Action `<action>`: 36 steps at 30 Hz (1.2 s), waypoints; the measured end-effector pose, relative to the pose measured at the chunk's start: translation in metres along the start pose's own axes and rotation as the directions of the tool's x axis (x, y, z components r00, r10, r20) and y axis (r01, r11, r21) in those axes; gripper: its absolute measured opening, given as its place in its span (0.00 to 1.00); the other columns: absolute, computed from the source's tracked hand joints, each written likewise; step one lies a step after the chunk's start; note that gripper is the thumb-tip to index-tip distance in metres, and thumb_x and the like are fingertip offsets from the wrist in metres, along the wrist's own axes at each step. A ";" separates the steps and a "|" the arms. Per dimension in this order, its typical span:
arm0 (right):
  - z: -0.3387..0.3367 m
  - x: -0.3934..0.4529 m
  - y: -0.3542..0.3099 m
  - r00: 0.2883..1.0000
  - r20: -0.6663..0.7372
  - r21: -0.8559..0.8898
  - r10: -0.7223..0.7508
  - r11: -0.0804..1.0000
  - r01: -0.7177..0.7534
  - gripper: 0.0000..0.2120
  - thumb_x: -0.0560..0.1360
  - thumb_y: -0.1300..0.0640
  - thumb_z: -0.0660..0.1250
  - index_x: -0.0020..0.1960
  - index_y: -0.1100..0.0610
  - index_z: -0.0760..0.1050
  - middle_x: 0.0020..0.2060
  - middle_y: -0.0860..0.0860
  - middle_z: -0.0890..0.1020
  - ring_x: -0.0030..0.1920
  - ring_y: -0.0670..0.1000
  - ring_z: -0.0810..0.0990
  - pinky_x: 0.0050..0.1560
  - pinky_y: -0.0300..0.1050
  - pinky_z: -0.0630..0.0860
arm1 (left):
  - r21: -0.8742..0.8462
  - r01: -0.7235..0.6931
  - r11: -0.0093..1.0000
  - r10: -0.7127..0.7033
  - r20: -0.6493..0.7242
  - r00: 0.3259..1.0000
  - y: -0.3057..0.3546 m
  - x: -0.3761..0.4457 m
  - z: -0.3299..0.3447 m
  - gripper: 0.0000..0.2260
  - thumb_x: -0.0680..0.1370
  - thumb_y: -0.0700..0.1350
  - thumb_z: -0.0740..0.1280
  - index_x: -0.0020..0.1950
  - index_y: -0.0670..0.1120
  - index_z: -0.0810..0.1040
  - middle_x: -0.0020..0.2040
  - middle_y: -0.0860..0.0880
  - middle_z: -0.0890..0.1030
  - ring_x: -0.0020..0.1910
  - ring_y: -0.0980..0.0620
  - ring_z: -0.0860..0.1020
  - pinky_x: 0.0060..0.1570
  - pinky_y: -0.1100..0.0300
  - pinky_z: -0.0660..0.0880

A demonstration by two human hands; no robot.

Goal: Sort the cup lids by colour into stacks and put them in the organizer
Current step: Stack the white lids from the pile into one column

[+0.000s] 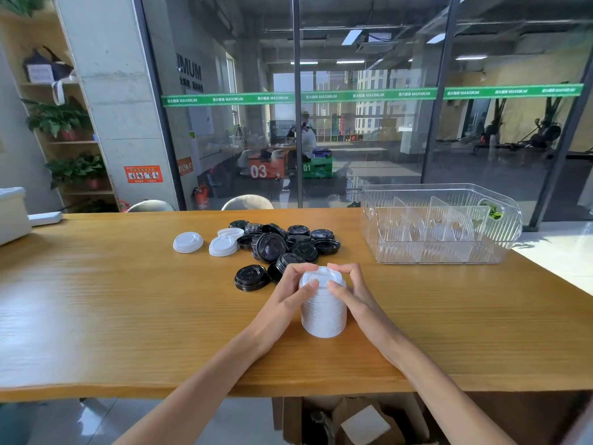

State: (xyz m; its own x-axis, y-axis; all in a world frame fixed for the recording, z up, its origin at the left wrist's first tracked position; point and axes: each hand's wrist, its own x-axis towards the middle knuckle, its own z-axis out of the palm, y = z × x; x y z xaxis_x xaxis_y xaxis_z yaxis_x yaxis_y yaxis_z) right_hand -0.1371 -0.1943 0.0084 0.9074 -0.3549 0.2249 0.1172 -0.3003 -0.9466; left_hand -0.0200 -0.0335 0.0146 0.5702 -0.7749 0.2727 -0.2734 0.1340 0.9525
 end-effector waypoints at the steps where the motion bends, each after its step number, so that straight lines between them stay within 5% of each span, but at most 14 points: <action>1: 0.000 0.000 0.000 1.000 0.005 0.002 -0.001 1.000 0.001 0.17 0.84 0.40 0.65 0.69 0.42 0.67 0.61 0.24 0.77 0.64 0.32 0.77 0.57 0.32 0.72 | 0.002 0.000 1.000 0.000 0.002 1.000 -0.001 0.000 -0.001 0.18 0.84 0.59 0.67 0.72 0.55 0.75 0.69 0.51 0.80 0.72 0.49 0.76 0.77 0.40 0.68; 10: -0.002 0.001 0.007 0.999 0.031 0.044 -0.006 0.999 0.005 0.19 0.81 0.36 0.65 0.69 0.38 0.67 0.66 0.25 0.74 0.68 0.32 0.74 0.63 0.39 0.70 | 0.001 -0.001 1.000 0.001 -0.013 1.000 -0.002 0.000 0.002 0.16 0.84 0.59 0.66 0.70 0.58 0.75 0.69 0.53 0.80 0.72 0.52 0.75 0.77 0.45 0.68; 16: -0.004 0.005 0.005 0.999 0.045 0.016 -0.005 1.000 0.004 0.20 0.78 0.32 0.62 0.67 0.36 0.66 0.61 0.21 0.74 0.63 0.27 0.74 0.60 0.41 0.69 | 0.049 -0.021 0.999 0.020 0.014 1.000 -0.001 0.001 0.002 0.19 0.84 0.62 0.64 0.72 0.55 0.72 0.66 0.59 0.79 0.68 0.61 0.75 0.61 0.72 0.70; 27: -0.001 -0.004 0.001 0.999 0.035 0.002 -0.021 1.000 0.021 0.25 0.80 0.28 0.59 0.76 0.31 0.64 0.64 0.25 0.75 0.65 0.30 0.74 0.62 0.42 0.70 | 0.007 -0.049 0.999 0.049 0.004 0.999 0.002 0.001 0.001 0.18 0.86 0.53 0.68 0.75 0.52 0.73 0.70 0.52 0.82 0.71 0.53 0.78 0.68 0.58 0.74; 36: -0.001 -0.004 0.004 1.000 -0.001 0.025 0.001 1.000 -0.001 0.18 0.85 0.34 0.60 0.72 0.37 0.69 0.64 0.33 0.80 0.66 0.35 0.78 0.59 0.35 0.75 | 0.091 -0.085 0.992 0.086 -0.008 0.996 -0.003 0.006 0.003 0.24 0.81 0.53 0.77 0.76 0.55 0.76 0.70 0.56 0.82 0.72 0.57 0.78 0.69 0.61 0.76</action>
State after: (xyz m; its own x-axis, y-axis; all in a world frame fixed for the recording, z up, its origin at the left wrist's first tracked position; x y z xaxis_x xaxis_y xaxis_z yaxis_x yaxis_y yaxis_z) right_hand -0.1409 -0.1949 0.0040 0.9073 -0.3558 0.2239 0.1261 -0.2778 -0.9523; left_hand -0.0179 -0.0407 0.0131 0.5511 -0.7553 0.3547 -0.3900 0.1427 0.9097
